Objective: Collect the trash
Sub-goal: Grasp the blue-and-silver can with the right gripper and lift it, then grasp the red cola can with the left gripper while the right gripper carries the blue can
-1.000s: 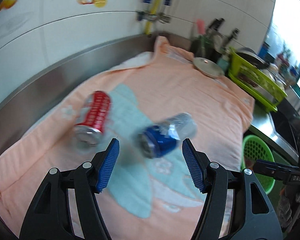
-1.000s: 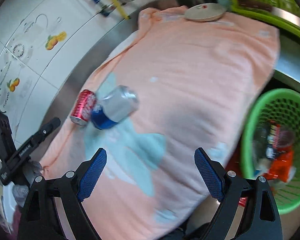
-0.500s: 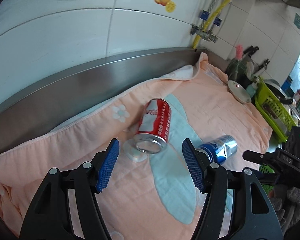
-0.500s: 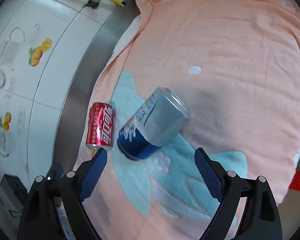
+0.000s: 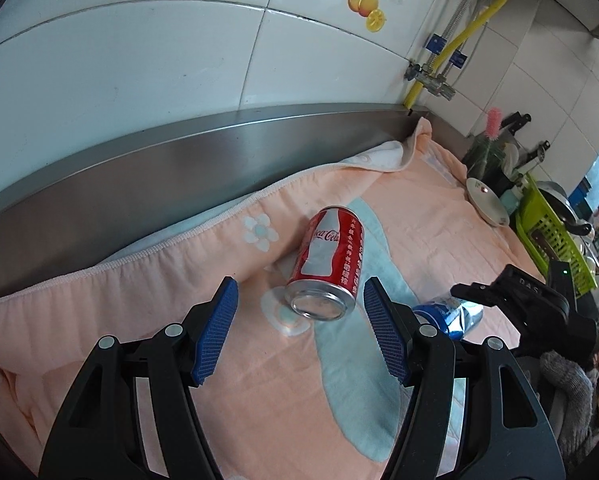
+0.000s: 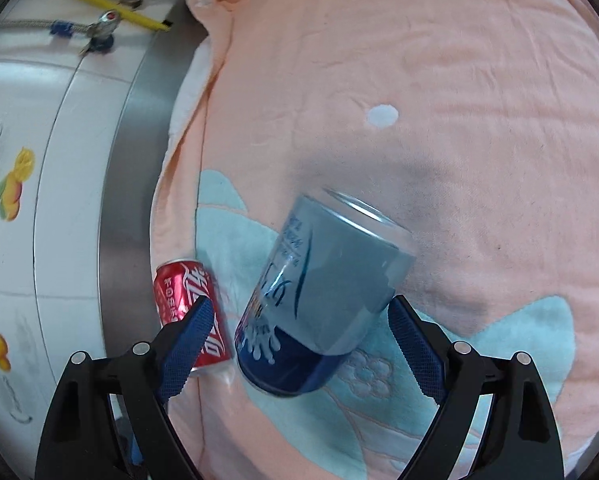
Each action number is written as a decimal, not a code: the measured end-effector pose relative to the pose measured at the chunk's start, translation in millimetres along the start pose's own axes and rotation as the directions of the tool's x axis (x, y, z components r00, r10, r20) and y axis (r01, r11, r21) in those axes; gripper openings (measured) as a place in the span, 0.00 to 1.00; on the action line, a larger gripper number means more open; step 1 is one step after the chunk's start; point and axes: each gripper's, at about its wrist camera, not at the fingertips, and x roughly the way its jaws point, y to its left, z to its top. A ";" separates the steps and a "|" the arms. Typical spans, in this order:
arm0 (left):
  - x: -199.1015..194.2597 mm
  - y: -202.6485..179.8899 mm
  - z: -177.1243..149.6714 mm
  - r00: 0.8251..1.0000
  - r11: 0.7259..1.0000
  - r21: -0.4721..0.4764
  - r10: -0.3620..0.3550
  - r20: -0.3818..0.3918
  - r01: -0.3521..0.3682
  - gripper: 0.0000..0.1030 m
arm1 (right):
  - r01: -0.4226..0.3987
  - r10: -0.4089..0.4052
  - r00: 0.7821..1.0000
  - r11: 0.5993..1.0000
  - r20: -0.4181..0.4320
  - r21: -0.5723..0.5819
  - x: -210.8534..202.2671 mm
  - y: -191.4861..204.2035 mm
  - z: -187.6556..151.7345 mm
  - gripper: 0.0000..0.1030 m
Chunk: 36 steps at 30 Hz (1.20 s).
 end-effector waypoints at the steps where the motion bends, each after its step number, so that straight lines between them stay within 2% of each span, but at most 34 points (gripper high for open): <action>1: 0.6 -0.6 0.4 1.000 1.000 0.001 -0.002 -0.001 0.002 0.63 | 0.005 -0.005 1.000 1.000 -0.001 0.003 3.3 0.5 1.1 0.83; 7: 6.8 -6.7 2.5 1.000 1.000 0.019 -0.005 -0.010 0.005 0.63 | 0.022 -0.021 0.999 0.999 -0.025 0.045 19.8 -4.6 7.3 0.78; 10: 13.4 -13.2 5.4 1.000 0.999 0.036 -0.006 -0.022 0.007 0.63 | 0.040 -0.039 0.999 0.999 -0.023 0.023 20.8 -0.8 9.0 0.71; 16: 29.5 -29.8 9.2 0.999 0.995 0.098 -0.007 -0.049 0.012 0.63 | 0.022 -0.023 0.999 0.999 -0.033 -0.044 15.6 -3.3 8.4 0.71; 25: 72.3 -44.7 15.1 0.992 0.987 0.161 0.032 -0.126 -0.011 0.66 | -0.007 0.003 1.000 0.977 -0.019 -0.213 -24.5 -2.2 1.0 0.71; 30: 94.5 -57.3 16.9 0.985 0.970 0.239 0.088 -0.149 -0.051 0.66 | 0.001 0.004 1.000 0.951 0.014 -0.310 -52.9 -4.7 -9.5 0.71; 36: 113.8 -67.8 18.0 0.977 0.949 0.308 0.120 -0.176 -0.061 0.66 | -0.009 0.018 1.000 0.936 0.023 -0.351 -78.0 -17.7 -18.4 0.71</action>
